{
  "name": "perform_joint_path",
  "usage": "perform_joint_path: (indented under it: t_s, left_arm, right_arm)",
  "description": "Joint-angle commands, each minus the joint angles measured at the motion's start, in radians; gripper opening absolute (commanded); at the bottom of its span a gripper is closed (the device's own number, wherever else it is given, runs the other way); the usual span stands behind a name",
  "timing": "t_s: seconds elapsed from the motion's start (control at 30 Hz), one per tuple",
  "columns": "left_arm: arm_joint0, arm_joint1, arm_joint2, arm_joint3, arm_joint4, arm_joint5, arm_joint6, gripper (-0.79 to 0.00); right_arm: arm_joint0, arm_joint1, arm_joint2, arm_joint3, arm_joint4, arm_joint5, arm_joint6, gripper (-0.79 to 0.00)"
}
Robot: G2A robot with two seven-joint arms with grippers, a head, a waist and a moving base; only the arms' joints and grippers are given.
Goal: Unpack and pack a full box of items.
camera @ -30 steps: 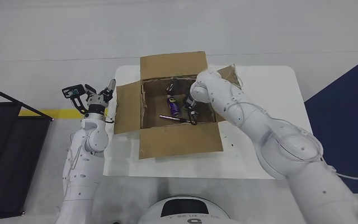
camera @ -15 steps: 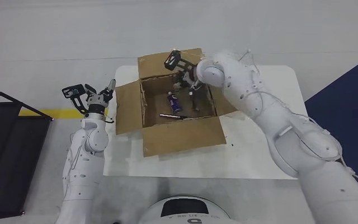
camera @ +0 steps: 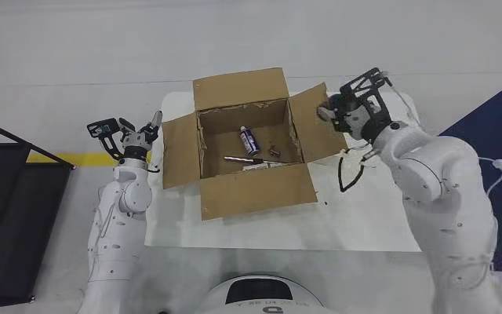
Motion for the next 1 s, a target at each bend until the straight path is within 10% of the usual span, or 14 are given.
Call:
perform_joint_path:
  t_s: [0.0, 0.37, 0.97]
  left_arm:
    - [0.000, 0.000, 0.000, 0.000, 0.000, 0.000, 0.000, 0.000]
    - [0.000, 0.000, 0.000, 0.000, 0.000, 0.000, 0.000, 0.000]
    - [0.000, 0.000, 0.000, 0.000, 0.000, 0.000, 0.000, 0.000]
  right_arm:
    - [-0.103, 0.002, 0.103, -0.028, 0.001, 0.036, -0.010, -0.785]
    - [-0.312, -0.003, 0.326, 0.196, 0.167, 0.100, -0.042, -0.785]
    - [-0.120, -0.011, 0.107, 0.549, 0.039, 0.138, -0.055, -0.785]
